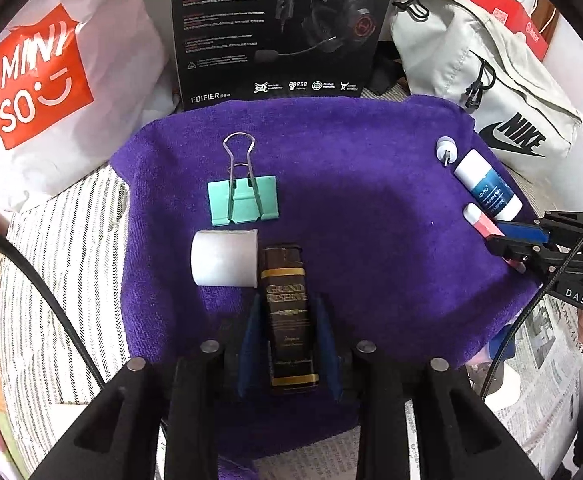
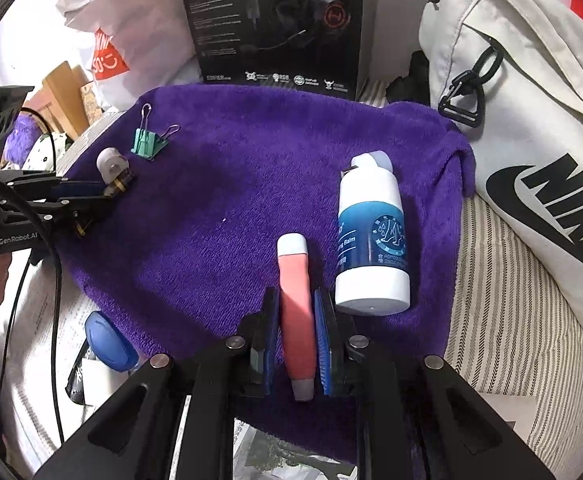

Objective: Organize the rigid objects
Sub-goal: 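Set the tube beside the tape roll with the left while the right lays the marker by the bottle, then grasp the clear plastic cup with the right gripper while the left moves to the black Horizon case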

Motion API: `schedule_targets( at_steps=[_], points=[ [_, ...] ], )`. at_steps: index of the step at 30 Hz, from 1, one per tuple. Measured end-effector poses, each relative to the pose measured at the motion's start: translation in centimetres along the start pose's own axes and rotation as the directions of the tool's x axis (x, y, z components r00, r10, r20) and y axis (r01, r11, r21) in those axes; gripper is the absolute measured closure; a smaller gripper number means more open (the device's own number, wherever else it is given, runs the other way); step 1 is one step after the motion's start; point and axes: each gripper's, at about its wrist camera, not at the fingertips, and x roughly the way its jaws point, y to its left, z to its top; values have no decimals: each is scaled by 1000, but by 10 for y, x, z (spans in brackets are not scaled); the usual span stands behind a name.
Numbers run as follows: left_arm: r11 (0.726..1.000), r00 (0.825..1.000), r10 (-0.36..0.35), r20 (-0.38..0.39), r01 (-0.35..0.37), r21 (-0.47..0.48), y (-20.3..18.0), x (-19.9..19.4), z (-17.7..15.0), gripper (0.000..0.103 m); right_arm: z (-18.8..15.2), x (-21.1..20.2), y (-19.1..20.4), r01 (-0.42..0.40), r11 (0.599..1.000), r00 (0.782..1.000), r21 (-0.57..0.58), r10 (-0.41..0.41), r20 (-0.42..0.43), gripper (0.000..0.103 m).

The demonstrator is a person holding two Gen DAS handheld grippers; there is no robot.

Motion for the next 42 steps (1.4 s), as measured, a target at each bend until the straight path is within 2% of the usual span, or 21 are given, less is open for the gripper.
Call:
schedule_targets(
  at_steps=[1,3,5,8,10,12,17,24,29,37,42],
  points=[
    [1000,1000,-3,1,3,1,-2,0,0,69,-1,-1,-1,-8,1000,1000,9,8,-3,83],
    [1000,1000,-9,-4,9,9,-7,1,-1,57,-3,-5,-3,-22,999,1000,27,22,-6,80],
    [1000,1000,1,-10,-1,25,-13,1,-2,50,-6,-12,-4,-22,999,1000,36,22,2,80],
    [999,999,43,-15,-43,13,-16,-1,-5,50,-11,-28,-3,-24,999,999,46,23,24,79],
    [999,999,42,-12,-42,-2,-17,-9,-8,50,-16,-41,-1,-30,998,998,49,28,50,78],
    [998,998,55,9,-55,4,-22,-21,-13,50,-23,-56,5,-41,998,996,42,38,77,74],
    [998,996,67,60,-67,3,-30,-55,-32,50,-42,-73,25,-74,997,992,11,72,100,74],
    [999,996,38,75,-35,-38,-29,-78,-67,50,-57,-49,51,-90,994,995,-65,93,36,74],
    [998,998,26,64,-22,-63,-24,-80,-87,50,-51,-30,53,-79,993,996,-82,81,22,74],
    [997,999,22,37,-19,-76,-22,-69,-97,50,-46,-15,71,-72,981,997,-180,76,11,72],
    [997,999,9,34,-7,-76,-25,-66,-100,50,-48,-20,70,-88,981,996,-171,91,7,74]
  ],
)
